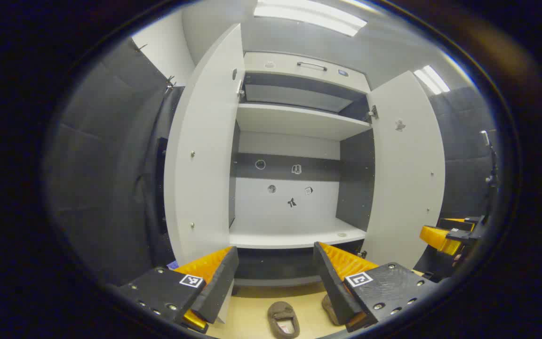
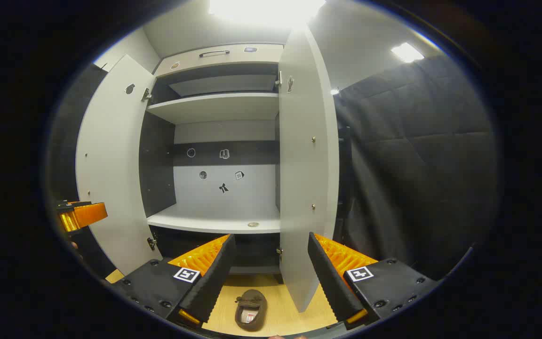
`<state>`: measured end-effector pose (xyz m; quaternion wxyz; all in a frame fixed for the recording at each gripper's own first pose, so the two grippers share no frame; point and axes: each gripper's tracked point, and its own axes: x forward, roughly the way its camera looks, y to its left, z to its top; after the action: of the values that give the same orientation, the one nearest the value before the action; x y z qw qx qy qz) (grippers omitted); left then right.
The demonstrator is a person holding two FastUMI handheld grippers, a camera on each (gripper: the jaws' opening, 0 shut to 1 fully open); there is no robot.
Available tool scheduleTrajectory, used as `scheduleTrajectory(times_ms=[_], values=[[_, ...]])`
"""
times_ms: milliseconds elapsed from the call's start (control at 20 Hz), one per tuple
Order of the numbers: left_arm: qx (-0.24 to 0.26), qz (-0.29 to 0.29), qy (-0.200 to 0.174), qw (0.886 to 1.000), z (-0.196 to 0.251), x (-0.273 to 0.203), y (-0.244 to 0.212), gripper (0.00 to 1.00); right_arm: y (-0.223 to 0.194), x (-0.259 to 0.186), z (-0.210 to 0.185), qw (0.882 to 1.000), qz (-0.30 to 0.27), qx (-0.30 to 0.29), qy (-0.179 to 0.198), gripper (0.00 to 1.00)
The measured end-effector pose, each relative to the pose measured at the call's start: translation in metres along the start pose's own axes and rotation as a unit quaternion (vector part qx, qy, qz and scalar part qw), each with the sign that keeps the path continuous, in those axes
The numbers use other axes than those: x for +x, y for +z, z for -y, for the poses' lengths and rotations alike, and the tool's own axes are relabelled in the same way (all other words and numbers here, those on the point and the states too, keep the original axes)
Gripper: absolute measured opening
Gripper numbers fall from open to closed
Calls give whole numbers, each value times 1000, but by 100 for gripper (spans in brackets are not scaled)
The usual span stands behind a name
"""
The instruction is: Grab one shoe with the right hand and put it into the shoe cabinet, grab the other shoe with the left hand and put it into the shoe cabinet; then close the right door with the right hand and the left door with the left hand.
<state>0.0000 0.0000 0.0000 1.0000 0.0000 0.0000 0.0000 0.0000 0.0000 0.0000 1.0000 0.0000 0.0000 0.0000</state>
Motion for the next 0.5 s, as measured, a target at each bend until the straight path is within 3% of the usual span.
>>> scheduleTrajectory(times_ms=[50, 500], values=[[1, 0, 2, 1000, -2, -2, 0, 93, 0, 3, -5, 1000, -2, 0, 4, 94], [5, 4, 18, 1000, -15, -17, -1, 93, 8, 8, -2, 1000, -4, -12, 7, 97]])
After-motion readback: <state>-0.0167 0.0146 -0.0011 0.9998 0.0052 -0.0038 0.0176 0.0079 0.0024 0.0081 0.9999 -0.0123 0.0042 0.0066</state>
